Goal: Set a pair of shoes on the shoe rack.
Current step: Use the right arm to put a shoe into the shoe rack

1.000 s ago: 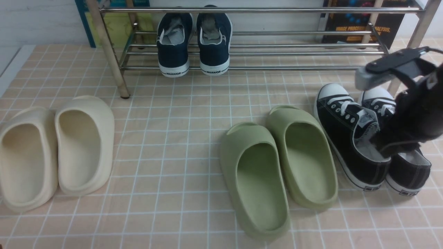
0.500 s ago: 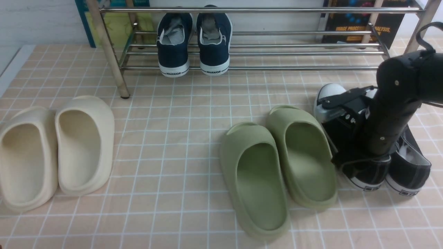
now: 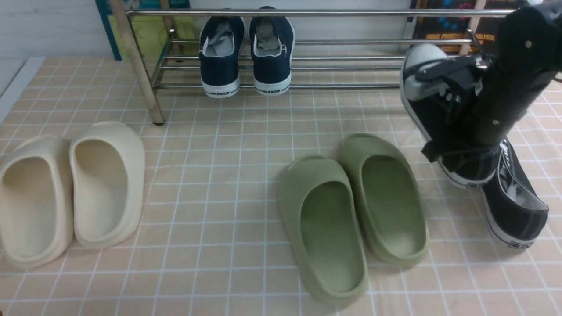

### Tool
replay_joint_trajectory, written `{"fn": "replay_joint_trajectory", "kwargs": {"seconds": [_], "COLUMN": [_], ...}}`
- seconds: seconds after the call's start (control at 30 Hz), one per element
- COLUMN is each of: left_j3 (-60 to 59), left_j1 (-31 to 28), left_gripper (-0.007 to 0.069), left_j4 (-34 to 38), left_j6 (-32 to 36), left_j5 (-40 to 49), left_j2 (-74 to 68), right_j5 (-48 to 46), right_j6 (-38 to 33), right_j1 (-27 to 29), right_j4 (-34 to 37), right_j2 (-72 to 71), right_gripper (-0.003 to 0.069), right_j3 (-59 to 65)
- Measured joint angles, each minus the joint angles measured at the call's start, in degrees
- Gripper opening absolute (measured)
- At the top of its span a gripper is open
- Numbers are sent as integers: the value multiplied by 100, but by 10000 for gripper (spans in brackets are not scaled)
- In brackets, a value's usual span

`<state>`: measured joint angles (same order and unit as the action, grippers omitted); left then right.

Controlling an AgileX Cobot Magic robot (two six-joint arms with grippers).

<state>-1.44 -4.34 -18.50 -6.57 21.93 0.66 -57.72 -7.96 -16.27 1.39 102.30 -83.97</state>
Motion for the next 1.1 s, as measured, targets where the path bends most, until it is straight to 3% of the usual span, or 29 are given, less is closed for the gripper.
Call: {"fn": "replay_joint_trajectory", "kwargs": {"seconds": [0.77,1.1], "left_j3": [0,0], "left_j1": [0,0], "left_gripper": [237,237], "left_j4": [0,-5], "left_j6": [0,0], "left_j5": [0,0], "left_j2": [0,0], "right_j5": [-414,-268], "right_j6": [-13,-13], "right_j1": [6,182], "right_j4": [-5,-5], "right_j2": [2324,2871], "right_gripper": [6,10], "right_j3": [-3519,-4107]}}
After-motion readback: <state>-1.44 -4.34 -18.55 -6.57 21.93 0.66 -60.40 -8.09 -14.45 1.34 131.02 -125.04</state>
